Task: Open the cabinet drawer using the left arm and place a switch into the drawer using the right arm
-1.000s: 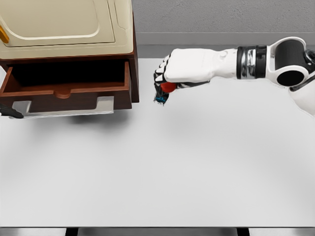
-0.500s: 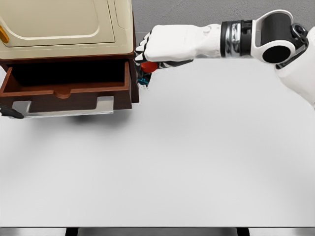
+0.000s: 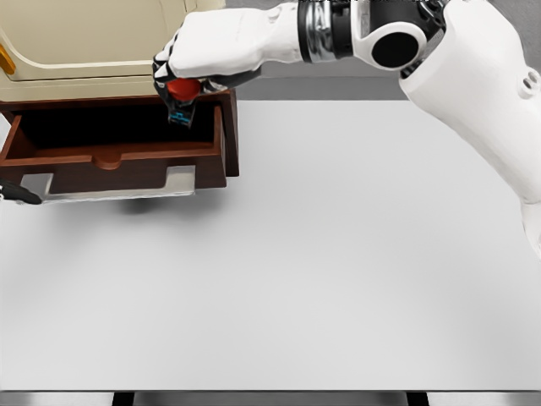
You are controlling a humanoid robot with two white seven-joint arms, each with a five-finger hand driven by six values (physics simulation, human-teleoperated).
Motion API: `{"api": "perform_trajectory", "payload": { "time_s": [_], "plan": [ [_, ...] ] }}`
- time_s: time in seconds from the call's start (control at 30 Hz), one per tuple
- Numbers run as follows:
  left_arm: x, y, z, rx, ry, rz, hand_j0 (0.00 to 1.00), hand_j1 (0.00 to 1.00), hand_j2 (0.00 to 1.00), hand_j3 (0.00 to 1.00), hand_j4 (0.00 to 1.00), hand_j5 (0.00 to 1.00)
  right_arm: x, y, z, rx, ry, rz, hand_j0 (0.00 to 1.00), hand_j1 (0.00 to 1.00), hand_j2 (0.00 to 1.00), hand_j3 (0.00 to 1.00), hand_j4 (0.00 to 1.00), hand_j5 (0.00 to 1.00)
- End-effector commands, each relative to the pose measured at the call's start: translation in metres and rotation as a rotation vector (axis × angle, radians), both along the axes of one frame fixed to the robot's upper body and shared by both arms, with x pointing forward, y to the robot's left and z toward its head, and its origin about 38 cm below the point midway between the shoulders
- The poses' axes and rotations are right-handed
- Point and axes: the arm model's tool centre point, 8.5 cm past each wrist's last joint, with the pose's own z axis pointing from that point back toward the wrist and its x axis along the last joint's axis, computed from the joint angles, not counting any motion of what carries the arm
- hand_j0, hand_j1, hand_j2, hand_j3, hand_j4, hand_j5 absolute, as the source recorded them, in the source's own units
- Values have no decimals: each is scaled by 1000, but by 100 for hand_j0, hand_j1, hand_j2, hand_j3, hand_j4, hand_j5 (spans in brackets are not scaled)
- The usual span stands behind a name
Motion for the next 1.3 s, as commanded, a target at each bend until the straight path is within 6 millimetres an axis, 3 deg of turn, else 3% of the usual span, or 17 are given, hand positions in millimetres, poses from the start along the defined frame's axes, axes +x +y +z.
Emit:
{"api": "perform_trajectory", "payload": {
  "time_s": [0.0,0.23,0.3,0.33,0.37,0.4,0.63,0.7,0.73,0.77,0.9,0.93,0.97,1.03,1.1,1.2,1.27],
  "plan": [
    [0,0,0,-7,2,4,100,100,100,100,100,100,11,16,-12,3,56,-18,42,42,42,42,42,42],
    [0,0,0,-6,3,3,100,100,100,100,100,100,22,41,-24,-16,104,-37,43,43,43,43,43,43],
    [0,0,0,-6,3,3,100,100,100,100,100,100,23,47,-34,-38,119,-42,49,49,49,49,49,49],
    [0,0,0,-6,3,3,100,100,100,100,100,100,24,50,-36,-45,121,-43,58,58,58,58,58,58],
    [0,0,0,-6,3,3,100,100,100,100,100,100,24,51,-36,-57,107,-49,75,75,75,75,75,75],
    [0,0,0,-6,3,3,100,100,100,100,100,100,23,55,-36,-69,90,-46,100,100,100,100,100,100],
    [0,-1,0,-6,3,1,100,100,100,100,100,100,18,62,-27,-57,75,-26,100,100,100,100,100,100],
    [0,-1,0,-6,3,1,100,100,100,100,100,100,2,58,-4,-7,23,26,100,100,100,100,100,100],
    [0,0,0,-6,3,3,100,100,100,100,100,100,-9,33,6,-2,-34,43,100,100,100,100,100,100],
    [0,0,0,-6,3,3,100,100,100,100,100,100,-20,-2,3,-12,-69,41,100,100,100,100,100,100],
    [0,-1,-1,-9,4,1,100,100,100,100,100,100,-37,-156,11,14,-79,-154,100,100,100,100,100,100],
    [1,-2,0,-10,1,0,100,100,100,100,100,100,-40,-185,-2,15,-50,-208,100,100,100,100,100,100],
    [1,-3,0,-17,0,-4,100,100,100,100,100,100,-47,-231,-10,8,-29,-306,100,100,100,100,100,100],
    [5,-16,0,-43,-16,-40,100,100,100,100,100,100,-59,-278,-39,-29,43,-411,100,100,100,100,100,100],
    [17,-35,-3,-102,-42,-93,100,100,100,100,100,100,-69,-292,-93,-69,171,-445,100,100,100,100,100,100],
    [36,-71,2,-207,-102,-187,100,100,100,100,100,100,-72,-302,-98,-90,181,-468,100,100,100,100,100,100],
    [42,-84,-3,-242,-103,-219,100,100,100,100,100,100,-73,-301,-102,-93,190,-467,100,100,100,100,100,100]
  ]
}}
